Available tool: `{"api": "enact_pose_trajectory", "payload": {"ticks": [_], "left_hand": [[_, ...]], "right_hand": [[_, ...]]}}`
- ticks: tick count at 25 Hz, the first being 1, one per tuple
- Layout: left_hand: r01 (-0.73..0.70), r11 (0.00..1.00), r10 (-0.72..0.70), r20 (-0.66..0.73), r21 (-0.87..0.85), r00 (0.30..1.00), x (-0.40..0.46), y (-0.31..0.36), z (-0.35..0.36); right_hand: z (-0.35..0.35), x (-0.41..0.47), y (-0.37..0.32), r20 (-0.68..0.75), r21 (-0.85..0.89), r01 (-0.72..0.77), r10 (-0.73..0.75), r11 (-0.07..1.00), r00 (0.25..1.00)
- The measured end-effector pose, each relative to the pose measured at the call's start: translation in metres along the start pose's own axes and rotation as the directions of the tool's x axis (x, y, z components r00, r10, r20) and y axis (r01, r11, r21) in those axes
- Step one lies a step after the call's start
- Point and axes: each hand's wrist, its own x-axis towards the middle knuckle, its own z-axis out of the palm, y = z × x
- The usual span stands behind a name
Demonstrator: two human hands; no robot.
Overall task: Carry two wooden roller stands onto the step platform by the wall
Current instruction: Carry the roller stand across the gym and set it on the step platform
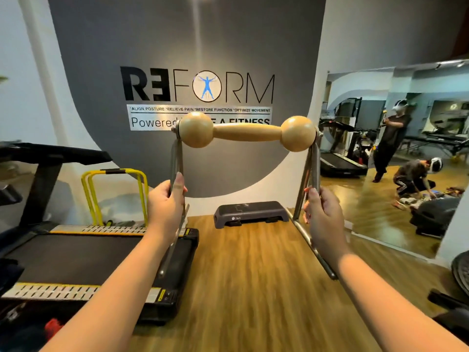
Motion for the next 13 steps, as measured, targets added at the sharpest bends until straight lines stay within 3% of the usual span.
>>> {"api": "enact_pose_trajectory", "payload": {"ticks": [13], "left_hand": [[-0.014,1.0,0.014,-0.042,0.002,0.999,0.334,-0.21,0.178]], "right_hand": [[0.138,0.34,0.207,-0.12,-0.024,-0.052,0.049,0.998,0.992]]}}
